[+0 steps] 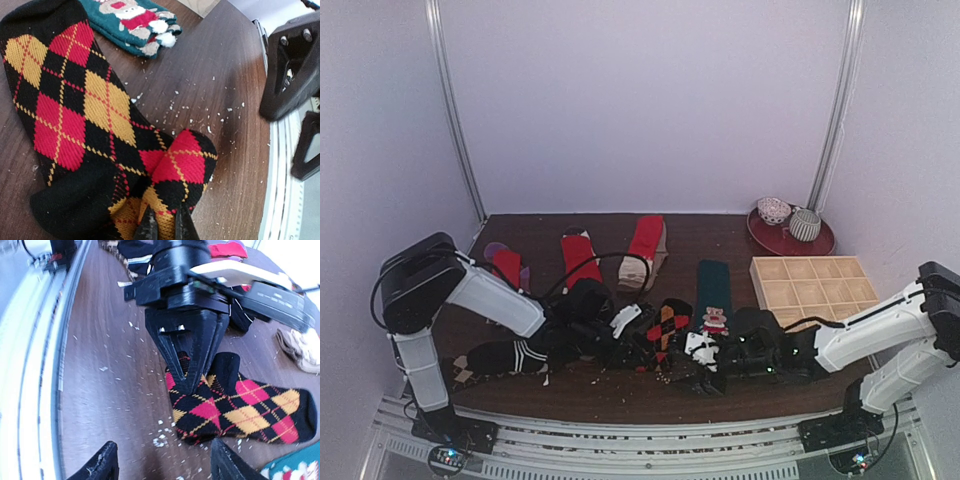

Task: Roll the socks
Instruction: Roll the sock at the center of the board.

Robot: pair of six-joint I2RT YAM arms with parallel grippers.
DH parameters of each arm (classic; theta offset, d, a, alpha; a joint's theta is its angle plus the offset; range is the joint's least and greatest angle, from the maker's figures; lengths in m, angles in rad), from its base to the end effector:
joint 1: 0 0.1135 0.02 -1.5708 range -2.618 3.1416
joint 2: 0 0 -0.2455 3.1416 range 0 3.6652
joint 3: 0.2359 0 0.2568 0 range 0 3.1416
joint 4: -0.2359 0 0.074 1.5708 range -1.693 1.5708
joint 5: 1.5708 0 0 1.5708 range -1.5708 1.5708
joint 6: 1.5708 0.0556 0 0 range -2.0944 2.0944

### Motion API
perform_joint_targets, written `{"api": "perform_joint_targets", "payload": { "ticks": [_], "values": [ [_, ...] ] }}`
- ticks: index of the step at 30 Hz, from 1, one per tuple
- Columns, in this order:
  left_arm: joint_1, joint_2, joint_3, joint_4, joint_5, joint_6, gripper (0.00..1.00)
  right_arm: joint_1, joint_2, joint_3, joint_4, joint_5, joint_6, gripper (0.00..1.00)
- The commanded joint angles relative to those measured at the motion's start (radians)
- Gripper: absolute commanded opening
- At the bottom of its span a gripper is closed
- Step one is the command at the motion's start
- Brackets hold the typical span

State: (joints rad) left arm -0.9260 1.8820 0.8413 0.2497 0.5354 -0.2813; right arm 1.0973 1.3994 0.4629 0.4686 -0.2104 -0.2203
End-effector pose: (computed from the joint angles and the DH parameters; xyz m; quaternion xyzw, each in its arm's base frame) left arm 0.1930 -0.3039 0.0755 0.3779 0.8142 -0.4095 0.1629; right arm 0.1215 0.2625 0.1320 -0.5620 0.6361 0.3022 0.4338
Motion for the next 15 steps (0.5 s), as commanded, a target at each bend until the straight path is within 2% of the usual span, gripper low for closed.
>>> {"api": "perform_joint_targets", "payload": {
  "ticks": [1,10,15],
  "values": [
    [0.0,0.081,-0.023,-0.276,-0.014,-0.025,0.0,0.033,0.118,0.064,0.033,0.133,-0.172,0.63],
    [0.0,0.08,-0.044,-0.272,-0.005,-0.025,0.0,0.036,0.283,0.14,0.086,0.187,-0.22,0.61],
    [0.0,0.085,-0.049,-0.263,0.014,-0.02,0.0,0.036,0.335,0.152,0.098,0.231,-0.2,0.55]
  ]
}}
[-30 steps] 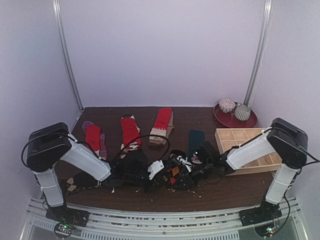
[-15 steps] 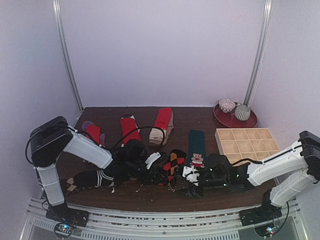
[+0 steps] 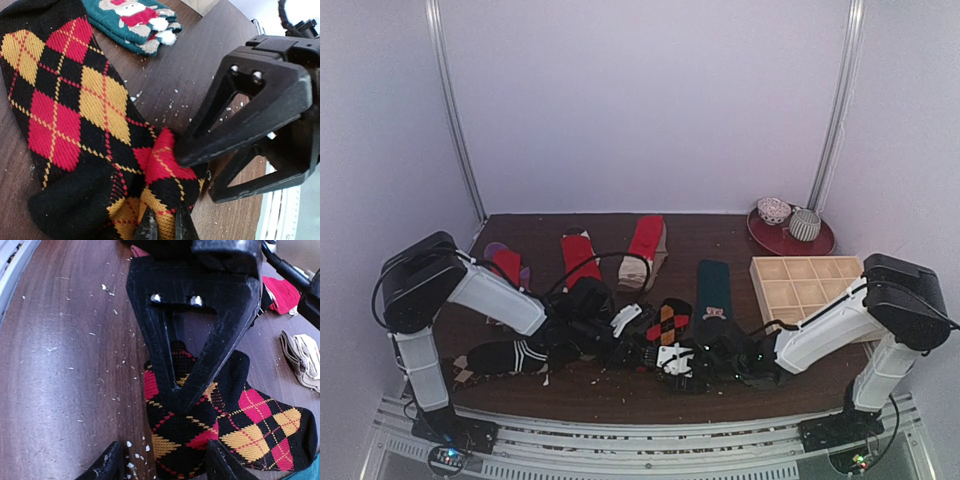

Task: Roll the socks
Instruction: Roll the sock at the center of the board.

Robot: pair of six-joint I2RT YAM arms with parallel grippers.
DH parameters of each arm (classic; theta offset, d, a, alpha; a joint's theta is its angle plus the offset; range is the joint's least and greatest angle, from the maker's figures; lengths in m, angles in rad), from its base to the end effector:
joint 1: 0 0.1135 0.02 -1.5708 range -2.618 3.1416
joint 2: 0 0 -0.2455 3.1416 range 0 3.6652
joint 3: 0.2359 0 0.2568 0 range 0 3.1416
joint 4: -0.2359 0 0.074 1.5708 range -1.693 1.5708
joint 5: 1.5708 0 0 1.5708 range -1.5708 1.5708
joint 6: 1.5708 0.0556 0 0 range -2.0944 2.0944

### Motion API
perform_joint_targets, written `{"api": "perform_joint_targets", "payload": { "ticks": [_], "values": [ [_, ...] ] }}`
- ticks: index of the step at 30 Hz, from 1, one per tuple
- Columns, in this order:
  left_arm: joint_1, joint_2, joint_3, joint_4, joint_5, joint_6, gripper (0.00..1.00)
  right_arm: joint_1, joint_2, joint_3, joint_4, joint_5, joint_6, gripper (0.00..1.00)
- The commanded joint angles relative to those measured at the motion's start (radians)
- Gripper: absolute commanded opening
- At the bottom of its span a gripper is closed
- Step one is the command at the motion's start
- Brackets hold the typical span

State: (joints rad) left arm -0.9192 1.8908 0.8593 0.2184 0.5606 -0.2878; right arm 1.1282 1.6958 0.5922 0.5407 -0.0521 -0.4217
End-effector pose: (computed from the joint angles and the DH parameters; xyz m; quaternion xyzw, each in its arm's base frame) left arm 0.1949 -0.3043 0.0751 0.3745 0.8169 -0.4133 0.1468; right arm 0.1371 0.2960 0.0921 -0.6215 0.6166 0.1884 0.4450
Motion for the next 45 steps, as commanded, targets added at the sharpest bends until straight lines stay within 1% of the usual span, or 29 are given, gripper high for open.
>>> {"api": "perform_joint_targets", "payload": {
  "ticks": [1,4,6,7,8,9,10,11,12,13,14,17,19,20,24,26,29,31,33,38,45],
  "values": [
    [-0.007,0.077,-0.068,-0.231,-0.01,-0.013,0.0,0.005,0.049,0.022,0.03,0.088,0.005,0.55],
    [-0.007,0.08,-0.074,-0.231,-0.006,-0.007,0.0,0.004,0.072,0.022,0.031,0.103,0.009,0.54],
    [-0.007,0.08,-0.077,-0.232,0.001,-0.001,0.0,0.004,0.091,0.033,0.018,0.102,0.011,0.5],
    [-0.007,0.08,-0.078,-0.231,0.004,0.0,0.0,0.004,0.102,0.043,0.004,0.098,0.013,0.46],
    [-0.007,0.077,-0.078,-0.231,0.005,0.002,0.0,0.004,0.114,0.057,-0.017,0.095,0.018,0.4],
    [-0.007,0.074,-0.08,-0.23,0.003,0.003,0.0,0.003,0.132,0.073,-0.055,0.095,0.031,0.32],
    [-0.007,0.068,-0.081,-0.228,-0.002,0.005,0.0,0.003,0.144,0.091,-0.097,0.093,0.045,0.22],
    [-0.007,0.056,-0.085,-0.221,-0.012,0.007,0.03,0.002,0.152,0.107,-0.131,0.086,0.058,0.16],
    [-0.008,0.039,-0.089,-0.217,-0.024,0.009,0.1,0.002,0.152,0.111,-0.151,0.077,0.08,0.11],
    [-0.007,0.019,-0.093,-0.212,-0.045,0.015,0.19,0.001,0.147,0.11,-0.167,0.06,0.103,0.08],
    [-0.007,-0.006,-0.098,-0.209,-0.074,0.019,0.32,0.001,0.138,0.104,-0.181,0.04,0.128,0.07],
    [-0.007,-0.111,-0.111,-0.204,-0.201,0.037,0.59,-0.011,0.091,0.085,-0.222,-0.049,0.23,0.06],
    [-0.007,-0.205,-0.124,-0.187,-0.282,0.059,0.72,-0.032,0.069,0.084,-0.257,-0.142,0.308,0.06],
    [-0.007,-0.25,-0.134,-0.167,-0.308,0.069,0.74,-0.047,0.061,0.087,-0.28,-0.184,0.345,0.06],
    [-0.023,-0.402,-0.191,-0.054,-0.364,0.139,0.78,-0.12,0.05,0.082,-0.325,-0.395,0.502,0.07],
    [-0.039,-0.449,-0.223,0.008,-0.38,0.184,0.79,-0.153,0.062,0.089,-0.369,-0.494,0.555,0.08],
    [-0.048,-0.469,-0.256,0.101,-0.336,0.235,0.79,-0.195,0.098,0.117,-0.445,-0.546,0.598,0.08],
    [-0.053,-0.452,-0.269,0.171,-0.287,0.253,0.8,-0.226,0.128,0.135,-0.474,-0.575,0.621,0.08],
    [-0.06,-0.406,-0.266,0.207,-0.263,0.273,0.79,-0.245,0.147,0.147,-0.495,-0.591,0.629,0.08],
    [-0.075,-0.303,-0.228,0.257,-0.228,0.312,0.79,-0.272,0.183,0.165,-0.52,-0.638,0.637,0.08],
    [-0.078,-0.185,-0.194,0.308,-0.189,0.335,0.78,-0.28,0.21,0.185,-0.56,-0.648,0.613,0.08]
  ]
}}
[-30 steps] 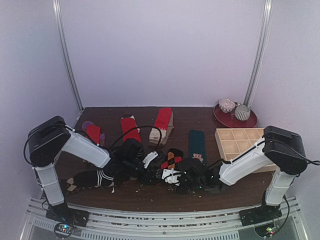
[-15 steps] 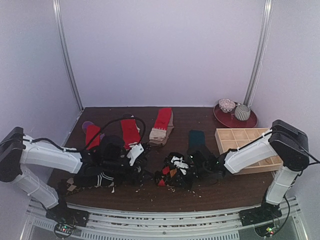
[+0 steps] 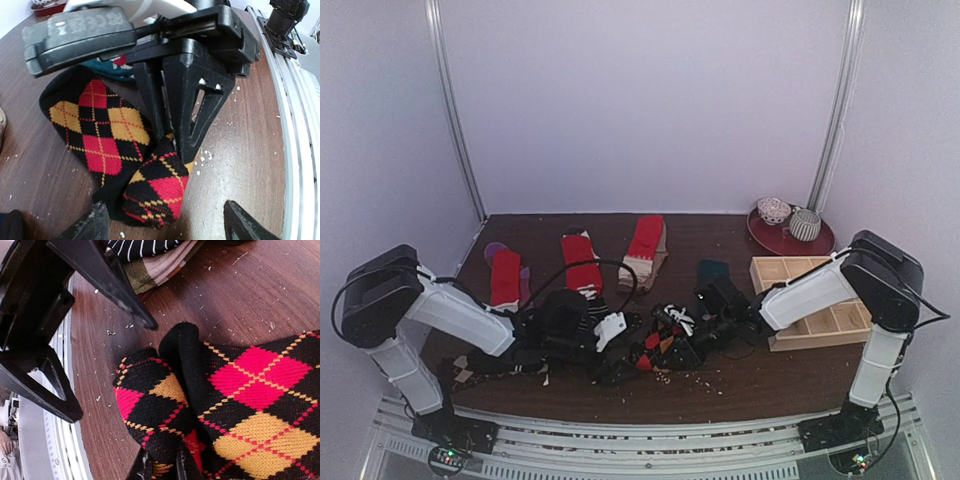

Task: Roll the socks
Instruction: Roll the sock at the center of the board.

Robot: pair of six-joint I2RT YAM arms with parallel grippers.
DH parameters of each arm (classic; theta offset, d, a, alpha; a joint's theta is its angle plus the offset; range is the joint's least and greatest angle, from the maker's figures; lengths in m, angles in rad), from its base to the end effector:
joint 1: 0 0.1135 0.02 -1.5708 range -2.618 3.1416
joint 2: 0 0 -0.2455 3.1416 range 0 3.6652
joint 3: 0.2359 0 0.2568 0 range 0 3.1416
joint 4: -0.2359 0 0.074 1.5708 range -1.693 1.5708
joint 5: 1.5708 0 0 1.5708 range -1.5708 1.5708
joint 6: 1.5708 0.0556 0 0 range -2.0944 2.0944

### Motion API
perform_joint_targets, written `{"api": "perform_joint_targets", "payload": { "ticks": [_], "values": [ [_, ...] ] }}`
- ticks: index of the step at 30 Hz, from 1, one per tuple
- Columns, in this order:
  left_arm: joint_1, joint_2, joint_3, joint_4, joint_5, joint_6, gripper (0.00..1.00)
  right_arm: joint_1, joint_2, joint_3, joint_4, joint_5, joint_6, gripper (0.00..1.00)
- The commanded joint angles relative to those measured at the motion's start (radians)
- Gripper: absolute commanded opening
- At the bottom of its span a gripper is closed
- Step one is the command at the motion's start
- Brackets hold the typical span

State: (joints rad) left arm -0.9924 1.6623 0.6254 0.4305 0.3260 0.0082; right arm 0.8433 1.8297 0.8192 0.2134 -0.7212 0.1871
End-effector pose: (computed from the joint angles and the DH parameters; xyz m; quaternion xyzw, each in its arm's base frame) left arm 0.1629 -0.2821 0.1014 0.4854 0.7310 -0.3429 0.3354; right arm 0.2035 0.2838 0.0884 -0.4052 0.7774 0.4583 0.1462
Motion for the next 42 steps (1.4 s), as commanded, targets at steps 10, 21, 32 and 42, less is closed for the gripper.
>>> {"api": "perform_joint_targets", "payload": {
  "ticks": [10,21,32,42],
  "values": [
    [-0.011,0.133,0.077,0.125,0.067,0.041,0.67,-0.002,0.093,-0.036,-0.264,0.012,-0.019,0.08],
    [-0.015,0.216,0.074,0.07,0.054,-0.012,0.38,-0.006,0.101,-0.035,-0.256,0.0,-0.022,0.09],
    [-0.013,0.222,0.135,-0.167,0.093,-0.141,0.0,-0.005,-0.151,-0.116,-0.114,0.176,-0.032,0.37],
    [0.029,0.349,0.089,-0.219,0.223,-0.264,0.0,0.178,-0.52,-0.382,0.257,0.6,-0.39,0.59]
  ]
}}
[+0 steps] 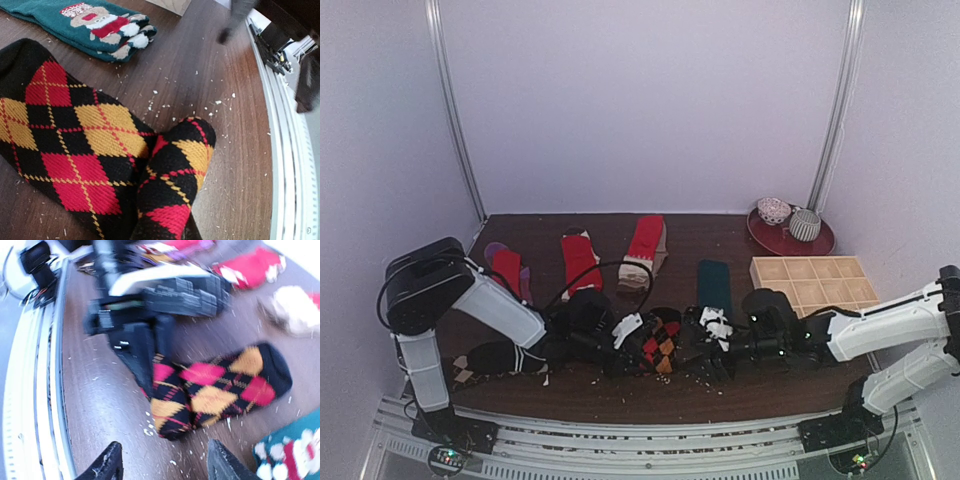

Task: Roll the socks
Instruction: Roll the sock at the center of the board.

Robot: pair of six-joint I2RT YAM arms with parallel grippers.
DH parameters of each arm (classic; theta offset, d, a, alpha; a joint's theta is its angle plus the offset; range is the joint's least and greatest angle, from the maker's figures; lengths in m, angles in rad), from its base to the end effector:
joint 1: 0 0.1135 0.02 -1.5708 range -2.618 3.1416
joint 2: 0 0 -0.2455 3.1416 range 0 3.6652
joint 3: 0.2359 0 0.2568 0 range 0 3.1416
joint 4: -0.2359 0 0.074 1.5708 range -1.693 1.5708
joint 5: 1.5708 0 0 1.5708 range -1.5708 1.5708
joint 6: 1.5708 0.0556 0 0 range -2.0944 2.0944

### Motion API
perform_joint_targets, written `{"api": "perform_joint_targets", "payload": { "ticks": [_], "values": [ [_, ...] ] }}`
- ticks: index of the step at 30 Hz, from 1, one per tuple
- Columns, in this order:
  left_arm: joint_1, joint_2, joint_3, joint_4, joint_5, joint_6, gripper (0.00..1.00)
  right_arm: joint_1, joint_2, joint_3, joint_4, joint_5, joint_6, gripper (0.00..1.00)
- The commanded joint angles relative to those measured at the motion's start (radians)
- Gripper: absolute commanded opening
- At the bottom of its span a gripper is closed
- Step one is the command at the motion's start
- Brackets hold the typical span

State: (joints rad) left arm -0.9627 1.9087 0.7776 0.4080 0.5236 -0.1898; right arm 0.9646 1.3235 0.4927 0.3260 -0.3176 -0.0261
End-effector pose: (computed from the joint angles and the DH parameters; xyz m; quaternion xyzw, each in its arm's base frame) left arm 0.1792 -0.3061 0.0639 0.4304 0.7754 -0.4143 0.2046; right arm 0.1473 0.2430 0.1463 -0.4749 0.7100 0.3484 0.3859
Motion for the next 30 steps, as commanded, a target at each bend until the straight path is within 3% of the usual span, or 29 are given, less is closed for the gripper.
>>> {"api": "perform_joint_targets", "payload": {
  "ticks": [1,8,18,21,29,30],
  "values": [
    [0.0,0.109,-0.066,-0.196,0.029,-0.07,0.0,0.07,-0.001,-0.06,0.167,0.212,-0.203,0.59],
    [0.001,0.125,-0.053,-0.217,0.033,-0.061,0.0,0.143,0.196,-0.007,0.262,0.302,-0.328,0.62],
    [0.002,0.146,-0.054,-0.225,0.042,-0.047,0.0,0.149,0.321,0.064,0.286,0.287,-0.343,0.58],
    [0.002,0.147,-0.055,-0.222,0.045,-0.044,0.0,0.149,0.348,0.089,0.229,0.303,-0.326,0.48],
    [0.002,0.13,-0.058,-0.217,0.027,-0.034,0.0,0.146,0.388,0.118,0.102,0.266,-0.202,0.09],
    [0.002,0.116,-0.058,-0.219,0.005,-0.028,0.06,0.143,0.388,0.119,0.086,0.25,-0.182,0.07]
  ]
}}
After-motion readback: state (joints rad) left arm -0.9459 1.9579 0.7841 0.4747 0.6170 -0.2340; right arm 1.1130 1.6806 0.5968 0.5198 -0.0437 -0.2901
